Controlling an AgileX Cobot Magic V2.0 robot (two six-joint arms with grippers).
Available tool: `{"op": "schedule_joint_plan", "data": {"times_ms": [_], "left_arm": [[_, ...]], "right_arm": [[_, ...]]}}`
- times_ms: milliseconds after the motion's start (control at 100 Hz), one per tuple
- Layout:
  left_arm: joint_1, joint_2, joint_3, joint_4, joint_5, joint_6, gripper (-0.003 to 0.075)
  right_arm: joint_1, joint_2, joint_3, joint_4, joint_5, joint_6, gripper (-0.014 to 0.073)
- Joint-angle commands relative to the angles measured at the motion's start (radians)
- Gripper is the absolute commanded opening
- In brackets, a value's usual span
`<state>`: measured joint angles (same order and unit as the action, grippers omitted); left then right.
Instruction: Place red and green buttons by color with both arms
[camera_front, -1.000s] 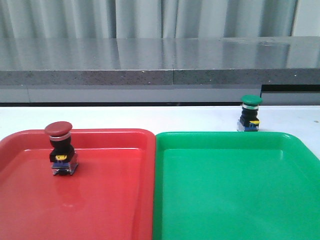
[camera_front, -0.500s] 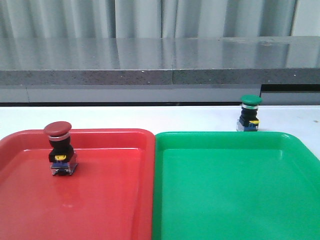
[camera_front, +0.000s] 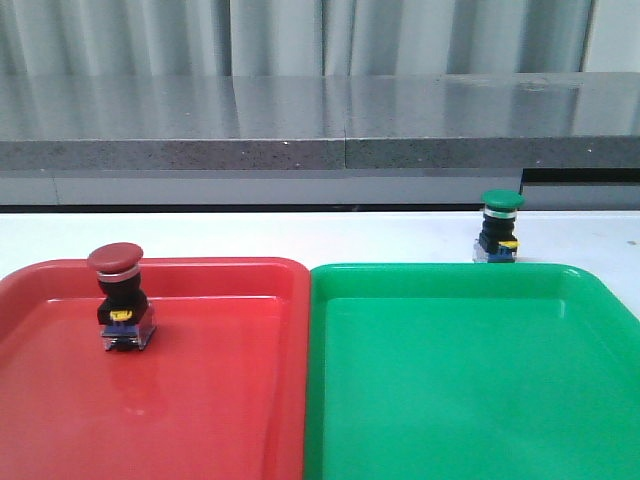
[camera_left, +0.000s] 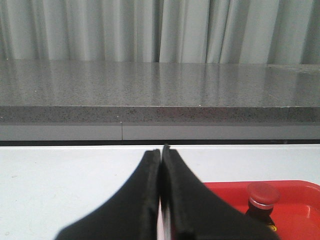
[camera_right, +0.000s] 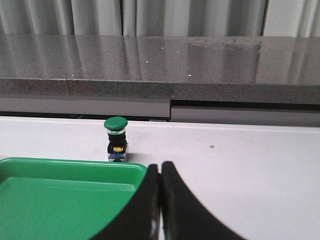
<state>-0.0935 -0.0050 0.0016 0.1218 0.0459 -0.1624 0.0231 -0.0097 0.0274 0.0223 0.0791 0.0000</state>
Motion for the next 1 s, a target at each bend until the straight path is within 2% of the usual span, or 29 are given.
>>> {"op": "schedule_joint_plan", "data": {"times_ms": [0,420,570,650,770,990], "left_arm": [[0.003,-0.03,0.042,0.0,-0.074,-0.007,-0.0019],[0.003,-0.03,0.042,0.0,-0.074,-0.007,-0.0019],[0.003,-0.03,0.042,0.0,-0.074,-0.007,-0.002],[0.003,-0.03,0.042,0.0,-0.074,-0.007,-0.0019],[0.003,-0.03,0.042,0.0,-0.074,-0.007,-0.0019],[0.003,-0.03,0.042,0.0,-0.074,-0.007,-0.0019]], "right_arm": [[-0.003,-0.021,-0.014,-0.012,-0.086,0.0,-0.0068],[-0.003,-0.021,-0.014,-0.012,-0.098,0.0,-0.0068],[-0.003,-0.021,-0.02,-0.012,-0.181,0.0,-0.0068],[-0.003,-0.02,-0.051,-0.012,-0.174,0.0,-0.0068],[-0.003,0.0,-0.159,-0.012,-0.079,0.0,-0.0068],[-0.003,0.189,-0.45,-0.012,0.224,0.0,-0.0068]]}}
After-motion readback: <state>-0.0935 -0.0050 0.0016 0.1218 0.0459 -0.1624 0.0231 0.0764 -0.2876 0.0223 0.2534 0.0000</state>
